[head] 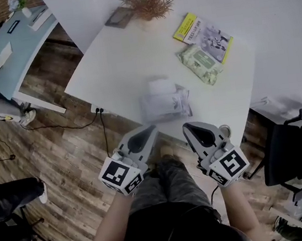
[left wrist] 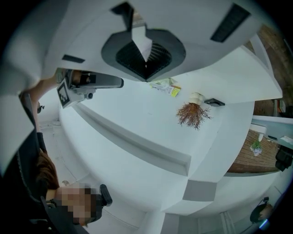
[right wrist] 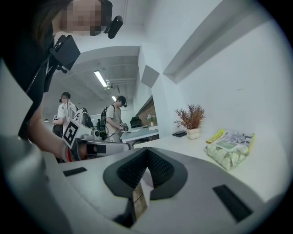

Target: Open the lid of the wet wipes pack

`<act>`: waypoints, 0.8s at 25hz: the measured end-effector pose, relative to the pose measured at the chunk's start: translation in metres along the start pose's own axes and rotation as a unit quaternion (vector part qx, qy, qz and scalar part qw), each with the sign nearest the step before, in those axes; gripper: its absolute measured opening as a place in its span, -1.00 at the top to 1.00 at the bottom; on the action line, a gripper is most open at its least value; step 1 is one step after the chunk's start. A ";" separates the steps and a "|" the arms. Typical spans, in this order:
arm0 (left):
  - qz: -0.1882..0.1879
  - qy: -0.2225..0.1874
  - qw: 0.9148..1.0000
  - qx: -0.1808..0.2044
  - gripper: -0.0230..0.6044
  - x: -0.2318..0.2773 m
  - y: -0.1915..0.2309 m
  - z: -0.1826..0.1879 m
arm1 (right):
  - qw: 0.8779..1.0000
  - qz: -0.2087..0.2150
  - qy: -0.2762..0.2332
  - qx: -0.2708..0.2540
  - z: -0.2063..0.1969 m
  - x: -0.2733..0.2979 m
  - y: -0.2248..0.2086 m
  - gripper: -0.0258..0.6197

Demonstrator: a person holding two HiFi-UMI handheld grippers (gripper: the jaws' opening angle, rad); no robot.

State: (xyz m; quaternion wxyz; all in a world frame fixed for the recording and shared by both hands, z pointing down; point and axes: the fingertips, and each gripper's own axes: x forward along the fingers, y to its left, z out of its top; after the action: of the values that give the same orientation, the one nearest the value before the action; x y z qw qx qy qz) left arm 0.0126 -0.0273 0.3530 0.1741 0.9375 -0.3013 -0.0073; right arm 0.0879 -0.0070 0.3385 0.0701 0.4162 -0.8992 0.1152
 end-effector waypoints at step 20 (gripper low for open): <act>-0.044 -0.017 0.999 -0.011 0.89 -0.059 -0.045 -0.010 | 0.999 -0.047 -0.016 0.005 -0.015 -0.041 0.075 0.86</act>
State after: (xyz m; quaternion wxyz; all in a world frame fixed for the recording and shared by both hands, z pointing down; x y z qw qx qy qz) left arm -0.0091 0.0435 0.3424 0.1792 0.9476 -0.2621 -0.0342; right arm 0.0576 0.0744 0.3325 0.0586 0.4602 -0.8791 0.1094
